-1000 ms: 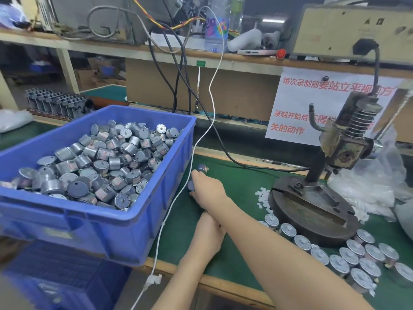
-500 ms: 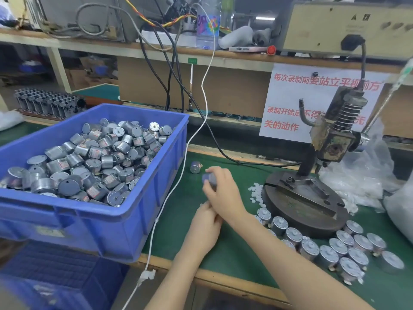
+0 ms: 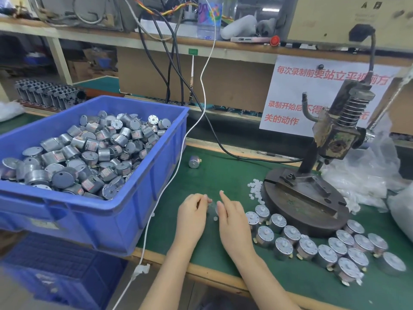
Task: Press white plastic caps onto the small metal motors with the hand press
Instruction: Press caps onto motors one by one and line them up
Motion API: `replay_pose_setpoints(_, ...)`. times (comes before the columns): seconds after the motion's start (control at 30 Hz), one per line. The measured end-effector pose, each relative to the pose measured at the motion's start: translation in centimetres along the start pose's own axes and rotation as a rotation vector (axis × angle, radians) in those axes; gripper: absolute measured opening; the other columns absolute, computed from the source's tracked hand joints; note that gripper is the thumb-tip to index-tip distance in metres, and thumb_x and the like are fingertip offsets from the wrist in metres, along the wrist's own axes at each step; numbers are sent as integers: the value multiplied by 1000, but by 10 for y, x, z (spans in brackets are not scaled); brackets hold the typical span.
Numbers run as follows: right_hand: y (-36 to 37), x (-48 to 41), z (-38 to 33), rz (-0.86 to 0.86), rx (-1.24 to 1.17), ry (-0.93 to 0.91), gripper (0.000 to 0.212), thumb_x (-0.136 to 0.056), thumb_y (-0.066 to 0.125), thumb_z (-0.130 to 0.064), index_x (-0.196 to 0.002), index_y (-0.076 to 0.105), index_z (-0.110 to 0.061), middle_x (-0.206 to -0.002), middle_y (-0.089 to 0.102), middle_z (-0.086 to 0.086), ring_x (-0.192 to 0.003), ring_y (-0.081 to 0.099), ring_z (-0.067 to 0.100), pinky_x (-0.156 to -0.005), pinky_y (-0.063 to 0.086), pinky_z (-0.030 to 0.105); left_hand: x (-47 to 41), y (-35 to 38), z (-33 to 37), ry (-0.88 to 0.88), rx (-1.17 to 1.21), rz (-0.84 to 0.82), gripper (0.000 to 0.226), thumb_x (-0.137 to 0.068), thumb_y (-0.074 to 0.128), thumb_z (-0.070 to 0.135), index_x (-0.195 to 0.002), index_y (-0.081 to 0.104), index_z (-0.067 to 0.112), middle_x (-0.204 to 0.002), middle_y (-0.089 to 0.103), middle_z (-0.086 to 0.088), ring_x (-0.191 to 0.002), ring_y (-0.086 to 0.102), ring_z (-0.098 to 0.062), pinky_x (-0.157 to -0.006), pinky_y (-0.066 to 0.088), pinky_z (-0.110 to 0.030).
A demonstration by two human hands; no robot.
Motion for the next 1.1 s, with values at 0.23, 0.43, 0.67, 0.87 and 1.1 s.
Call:
replay_pose_setpoints(0.23, 5, -1, 9, -55, 106, 32, 44, -102, 28, -31, -145, 31, -26, -99, 38, -7, -99, 51, 19, -68, 27, 23, -2, 2, 0, 31, -48, 6, 25, -95, 46, 12, -82, 67, 8, -85, 62, 1, -77, 57, -10, -73, 41, -19)
replay_pose_setpoints(0.43, 6, -2, 8, -74, 104, 18, 44, -102, 27, -30, -145, 30, -23, -107, 46, 0, -100, 51, 21, -72, 30, 25, -4, 3, -1, 53, -72, 12, 25, -95, 46, 11, -83, 67, 8, -85, 62, 0, -78, 57, -11, -73, 40, -18)
replay_pose_setpoints(0.67, 7, -1, 9, -89, 112, 15, 44, -102, 26, -33, -145, 29, -25, -113, 49, 1, -104, 50, 20, -77, 33, 26, -3, 3, -1, 53, -89, 12, 24, -96, 45, 13, -84, 66, 9, -86, 61, 1, -81, 57, -10, -70, 40, -13)
replay_pose_setpoints(0.87, 7, -1, 8, -76, 140, 10, 44, -101, 30, -33, -144, 31, -26, -108, 47, -1, -101, 51, 17, -75, 34, 25, -1, 2, 0, 57, -94, 20, 25, -96, 45, 12, -84, 66, 6, -85, 61, -1, -80, 55, -10, -68, 35, -13)
replay_pose_setpoints(1.1, 8, -1, -4, -91, 365, -91, 49, -100, 30, -39, -147, 24, -26, -113, 45, 3, -96, 54, 21, -72, 39, 28, -2, 1, 3, 99, -138, 72, 28, -95, 46, 10, -78, 64, -3, -82, 62, -9, -75, 52, -13, -62, 31, -15)
Point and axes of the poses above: each hand's wrist, its own x-axis away from the middle knuckle, its own y-axis out of the palm, z = x × y, the point moved 7 cm from there along -x, towards the middle knuckle
